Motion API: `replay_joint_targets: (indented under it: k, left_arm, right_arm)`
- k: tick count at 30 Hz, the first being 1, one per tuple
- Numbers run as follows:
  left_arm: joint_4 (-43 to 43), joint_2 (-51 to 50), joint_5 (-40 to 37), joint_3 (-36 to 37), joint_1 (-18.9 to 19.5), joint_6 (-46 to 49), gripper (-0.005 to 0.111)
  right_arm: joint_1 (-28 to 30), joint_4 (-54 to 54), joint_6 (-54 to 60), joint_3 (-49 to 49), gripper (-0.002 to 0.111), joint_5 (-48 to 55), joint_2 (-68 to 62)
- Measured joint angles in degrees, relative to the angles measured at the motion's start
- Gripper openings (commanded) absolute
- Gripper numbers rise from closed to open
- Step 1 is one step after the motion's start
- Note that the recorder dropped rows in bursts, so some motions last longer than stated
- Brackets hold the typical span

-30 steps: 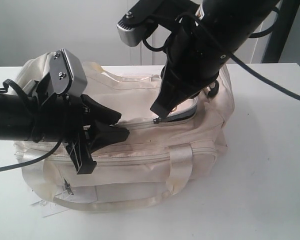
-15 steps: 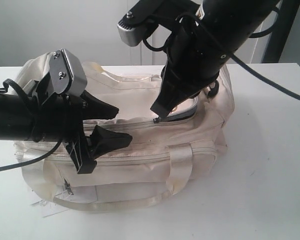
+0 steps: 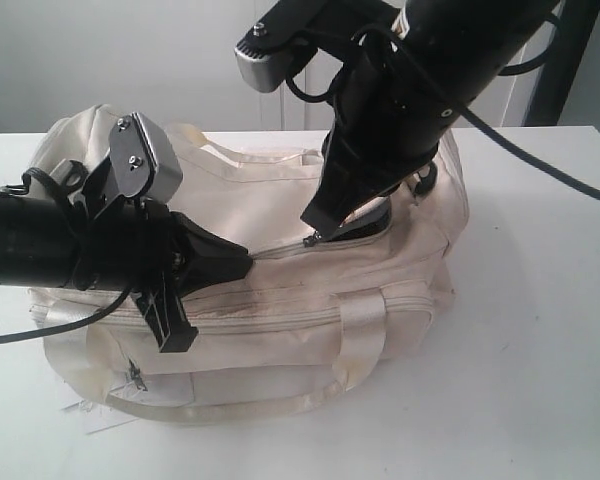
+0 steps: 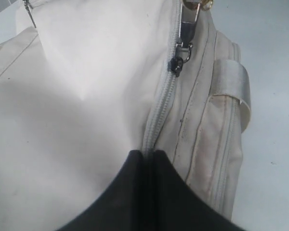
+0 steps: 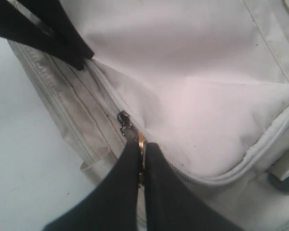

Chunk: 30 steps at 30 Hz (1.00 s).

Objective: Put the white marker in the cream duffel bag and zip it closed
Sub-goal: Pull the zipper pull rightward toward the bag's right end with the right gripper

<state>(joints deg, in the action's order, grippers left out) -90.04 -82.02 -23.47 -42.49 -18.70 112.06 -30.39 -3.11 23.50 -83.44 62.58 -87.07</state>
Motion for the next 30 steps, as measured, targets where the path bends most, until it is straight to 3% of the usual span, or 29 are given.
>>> replay_joint_targets:
  k: [30]
  left_arm:
    - [-0.3, 0.8, 1.9, -0.2, 0.0, 0.0, 0.000]
  right_arm:
    - [0.0, 7.4, -0.1, 0.0, 0.000, 2.7, 0.0]
